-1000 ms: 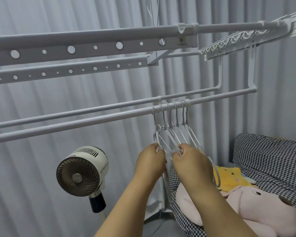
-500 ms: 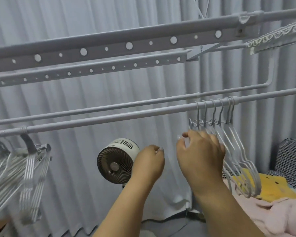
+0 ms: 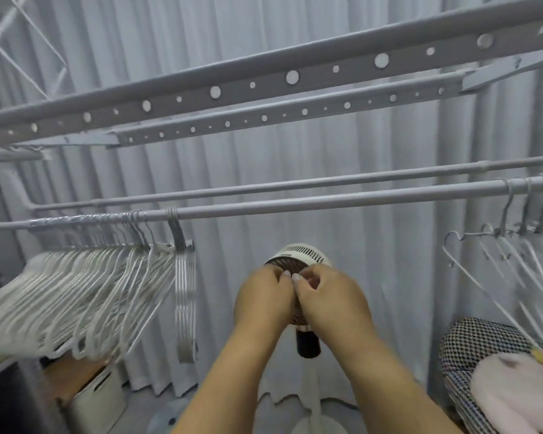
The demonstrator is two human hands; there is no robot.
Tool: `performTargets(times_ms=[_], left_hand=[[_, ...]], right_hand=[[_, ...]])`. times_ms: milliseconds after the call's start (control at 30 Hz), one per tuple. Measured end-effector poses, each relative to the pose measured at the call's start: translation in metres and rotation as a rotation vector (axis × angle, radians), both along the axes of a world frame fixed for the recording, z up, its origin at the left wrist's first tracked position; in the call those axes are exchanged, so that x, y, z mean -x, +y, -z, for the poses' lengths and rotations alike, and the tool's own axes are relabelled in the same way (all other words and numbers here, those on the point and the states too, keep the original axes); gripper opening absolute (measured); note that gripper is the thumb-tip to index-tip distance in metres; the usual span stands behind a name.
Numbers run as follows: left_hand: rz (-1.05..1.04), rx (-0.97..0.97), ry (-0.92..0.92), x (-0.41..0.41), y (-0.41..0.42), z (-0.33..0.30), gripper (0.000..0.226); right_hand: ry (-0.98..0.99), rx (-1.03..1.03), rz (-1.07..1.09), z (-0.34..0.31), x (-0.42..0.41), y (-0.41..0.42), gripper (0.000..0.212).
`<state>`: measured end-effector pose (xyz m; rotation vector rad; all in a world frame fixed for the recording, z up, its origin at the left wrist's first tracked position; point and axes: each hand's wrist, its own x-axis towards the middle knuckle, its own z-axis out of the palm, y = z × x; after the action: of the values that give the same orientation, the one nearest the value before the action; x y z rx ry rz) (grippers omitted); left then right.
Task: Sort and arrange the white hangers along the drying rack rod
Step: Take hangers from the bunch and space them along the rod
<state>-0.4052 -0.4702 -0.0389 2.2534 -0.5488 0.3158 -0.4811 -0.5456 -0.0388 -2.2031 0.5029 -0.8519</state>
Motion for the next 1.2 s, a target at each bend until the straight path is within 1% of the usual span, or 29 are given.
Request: performTargets(times_ms=[67,133,233,333,433,533,633,667,800,900,967,1033,1133,1200], left_hand=[[-0.069,0.025,-0.018,-0.013,0.028,0.001,0.027],[-0.145,0.073,-0.035,-0.026,0.054,0.004,0.03],[-0.257,0.131,-0.057,-0.042,0.088,0.006,0.037],[-0.315,0.156,-0.033,-0.059,0.115,0.01,0.04],[-0.3,0.174,0.048,-0.075,0.133,0.016,0.037],[-0.261,0.204,0.065,-0.081,0.139,0.018,0.024],[-0.229,0.242,0.107,-0.08,0.138,0.013,0.035],[-0.219,0.248,0.123,-0.08,0.138,0.013,0.038],[-0.191,0.26,0.132,-0.087,0.135,0.014,0.042],[-0.171,0.256,0.129,-0.084,0.133,0.012,0.042],[-0.159,0.251,0.108,-0.081,0.13,0.01,0.037],[-0.139,0.254,0.088,-0.078,0.126,0.007,0.022],[-0.108,0.263,0.128,-0.076,0.116,0.003,0.03],[-0.069,0.251,0.195,-0.08,0.106,0.004,0.025]], right_hand=[[0.058,-0.11,-0.13,0.003,-0.021,0.021,0.02],[0.095,-0.154,-0.219,0.008,-0.042,0.041,0.025],[0.12,-0.269,-0.304,0.019,-0.072,0.069,0.027],[0.152,-0.39,-0.355,0.031,-0.102,0.091,0.023],[0.176,-0.515,-0.38,0.041,-0.132,0.106,0.025],[0.196,-0.624,-0.417,0.05,-0.156,0.116,0.028],[0.214,-0.735,-0.449,0.049,-0.168,0.126,0.017],[0.211,-0.752,-0.455,0.047,-0.169,0.128,0.015],[0.188,-0.756,-0.446,0.049,-0.172,0.128,0.028],[0.149,-0.78,-0.398,0.052,-0.173,0.121,0.026],[0.092,-0.831,-0.368,0.052,-0.173,0.115,0.023],[0.07,-0.895,-0.379,0.051,-0.169,0.111,0.024],[0.058,-0.922,-0.375,0.049,-0.158,0.105,0.027],[0.047,-0.915,-0.357,0.048,-0.15,0.1,0.03]])
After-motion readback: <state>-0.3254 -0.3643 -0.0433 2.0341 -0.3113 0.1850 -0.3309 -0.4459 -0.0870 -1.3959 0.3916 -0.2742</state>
